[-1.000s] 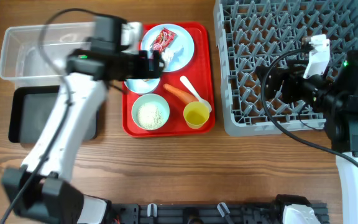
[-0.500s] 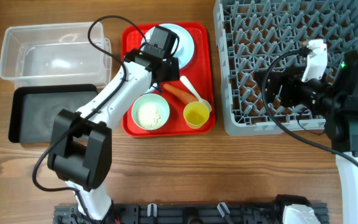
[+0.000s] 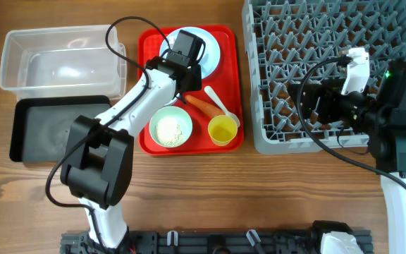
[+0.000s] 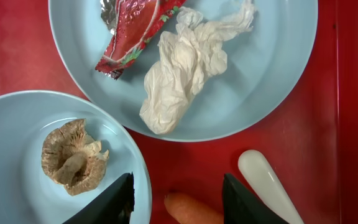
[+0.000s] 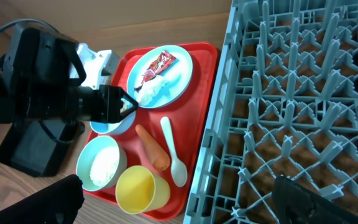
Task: Sort waste into correct bins and load items into the dishwasher rack
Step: 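Reach the left gripper to the blue bowl with the mushroom and grasp its rim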
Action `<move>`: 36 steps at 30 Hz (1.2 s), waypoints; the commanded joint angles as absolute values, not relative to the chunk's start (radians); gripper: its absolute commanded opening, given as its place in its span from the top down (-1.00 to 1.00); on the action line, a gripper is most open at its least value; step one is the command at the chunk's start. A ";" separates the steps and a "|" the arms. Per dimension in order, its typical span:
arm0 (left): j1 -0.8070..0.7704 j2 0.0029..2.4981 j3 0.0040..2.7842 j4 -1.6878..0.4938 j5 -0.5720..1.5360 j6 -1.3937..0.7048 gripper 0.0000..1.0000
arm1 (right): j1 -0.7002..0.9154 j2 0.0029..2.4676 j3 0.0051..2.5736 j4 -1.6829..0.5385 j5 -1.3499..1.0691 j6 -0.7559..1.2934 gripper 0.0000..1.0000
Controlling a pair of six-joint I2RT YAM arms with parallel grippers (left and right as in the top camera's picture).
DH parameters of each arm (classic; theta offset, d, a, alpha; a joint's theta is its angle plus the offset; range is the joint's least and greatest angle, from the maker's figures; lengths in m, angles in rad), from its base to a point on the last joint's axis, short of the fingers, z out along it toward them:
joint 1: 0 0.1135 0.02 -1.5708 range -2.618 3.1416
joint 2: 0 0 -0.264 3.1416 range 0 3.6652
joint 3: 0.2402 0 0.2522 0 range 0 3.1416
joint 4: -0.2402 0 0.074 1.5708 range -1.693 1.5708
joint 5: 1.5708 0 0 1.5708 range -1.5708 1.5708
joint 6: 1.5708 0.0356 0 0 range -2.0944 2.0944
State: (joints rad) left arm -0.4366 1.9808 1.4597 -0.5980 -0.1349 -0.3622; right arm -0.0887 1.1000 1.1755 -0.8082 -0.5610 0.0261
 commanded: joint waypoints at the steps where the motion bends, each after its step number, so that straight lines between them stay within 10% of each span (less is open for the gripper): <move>1: -0.435 2.004 1.450 -0.593 -0.155 -0.376 0.11 | -0.089 1.107 1.203 -0.813 -0.573 0.033 -0.99; 18: -0.434 2.049 1.434 -0.605 -0.155 -0.401 0.50 | -0.089 1.107 1.203 -0.821 -0.571 0.029 -0.99; 21: -0.434 2.049 1.434 -0.606 -0.155 -0.401 0.92 | -0.089 1.107 1.203 -0.821 -0.569 0.029 -0.99; 36: -0.434 1.941 1.528 -0.793 -0.146 -0.401 0.92 | -0.089 1.107 1.203 -0.821 -0.569 0.030 -0.99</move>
State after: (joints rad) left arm -0.4366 2.0197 1.4624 -0.7380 -0.1600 -0.3950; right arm -0.0887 1.1000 1.1755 -0.8196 -0.5610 0.0261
